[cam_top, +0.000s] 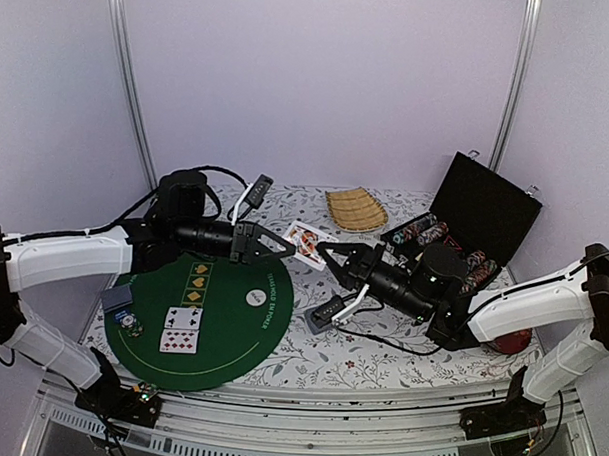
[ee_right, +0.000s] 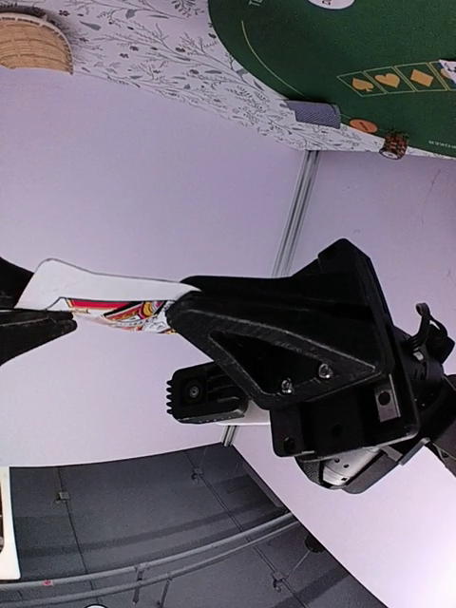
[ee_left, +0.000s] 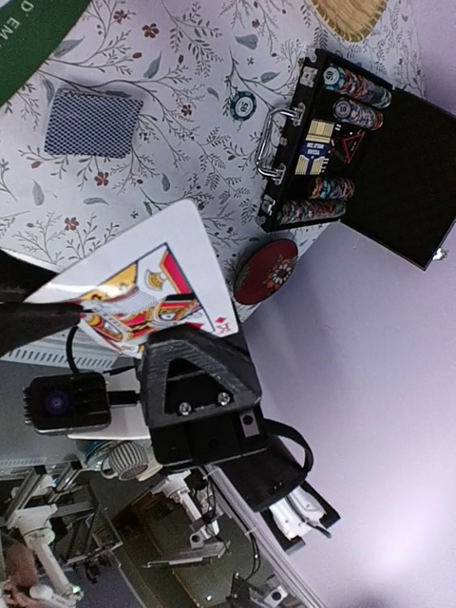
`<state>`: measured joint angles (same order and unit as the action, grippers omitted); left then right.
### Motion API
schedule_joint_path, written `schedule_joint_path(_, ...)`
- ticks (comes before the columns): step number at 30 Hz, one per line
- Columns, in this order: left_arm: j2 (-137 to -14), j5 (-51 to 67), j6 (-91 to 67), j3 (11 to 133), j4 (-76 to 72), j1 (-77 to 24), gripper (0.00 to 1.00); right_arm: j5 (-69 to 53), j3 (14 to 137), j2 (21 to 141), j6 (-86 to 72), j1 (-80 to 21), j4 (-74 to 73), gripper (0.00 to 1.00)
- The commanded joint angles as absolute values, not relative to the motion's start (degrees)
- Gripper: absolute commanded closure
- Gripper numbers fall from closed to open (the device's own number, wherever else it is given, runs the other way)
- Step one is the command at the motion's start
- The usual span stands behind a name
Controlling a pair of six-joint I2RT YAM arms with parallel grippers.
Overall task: Distribute texas hold em gaming equipment
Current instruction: Pass from the right arm to the left, then distribute the poker card in the community card area.
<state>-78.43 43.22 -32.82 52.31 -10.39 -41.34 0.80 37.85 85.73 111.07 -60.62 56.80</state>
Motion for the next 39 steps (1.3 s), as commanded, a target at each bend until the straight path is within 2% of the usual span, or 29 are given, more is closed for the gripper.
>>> schedule_joint_path(1, -76.22, 40.05, -32.07, 51.6, -10.38, -40.86, 1.0, 0.99, 37.98, 86.46, 110.17, -61.08, 58.12, 0.87)
schedule_joint_path(2, -75.72, 37.51, -31.87, 51.64, -7.17, -40.27, 1.0, 0.97, 38.05, 86.18, 108.73, -61.08, 58.33, 0.73)
schedule_joint_path(4, -74.79, 33.13, -31.62, 51.97, 1.95, -37.49, 1.0, 1.64, 38.39, 85.31, 103.45, -61.08, 58.89, 0.37)
schedule_joint_path(5, -74.22, 31.05, -31.95, 51.72, 6.88, -35.37, 1.0, 2.27, 38.63, 84.68, 98.49, -61.01, 58.62, 0.16)
schedule_joint_path(6, -73.34, 28.97, -31.92, 51.23, 11.57, -33.11, 1.0, 2.63, 38.66, 84.05, 94.77, -60.85, 58.29, 0.02)
schedule_joint_path(9, -70.05, 24.72, -31.2, 46.69, 21.99, -25.9, 1.0, 1.61, 37.69, 81.75, 87.43, -59.91, 55.46, 0.01)
schedule_joint_path(13, -68.33, 24.53, -28.76, 40.32, 25.62, -15.18, 1.0, 0.67, 36.01, 80.87, 83.55, -59.16, 54.23, 0.01)
schedule_joint_path(18, -74.07, 25.01, -23.68, 38.95, 25.82, -7.46, 1.0, 1.06, 35.1, 81.0, 83.88, -58.97, 54.34, 0.01)
schedule_joint_path(23, -81.65, 26.57, -21.22, 41.87, 25.15, -6.12, 1.0, 0.54, 34.4, 80.41, 83.01, -58.41, 54.34, 0.01)
schedule_joint_path(29, -85.84, 18.83, -19.69, 42.71, 28.79, -5.64, 1.0, 0.11, 33.25, 79.22, 82.19, -58.03, 54.29, 0.01)
schedule_joint_path(39, -89.19, 12.58, -18.84, 44.07, 30.46, -5.71, 1.0, 0.0, 33.05, 78.65, 82.1, -58.09, 53.35, 0.01)
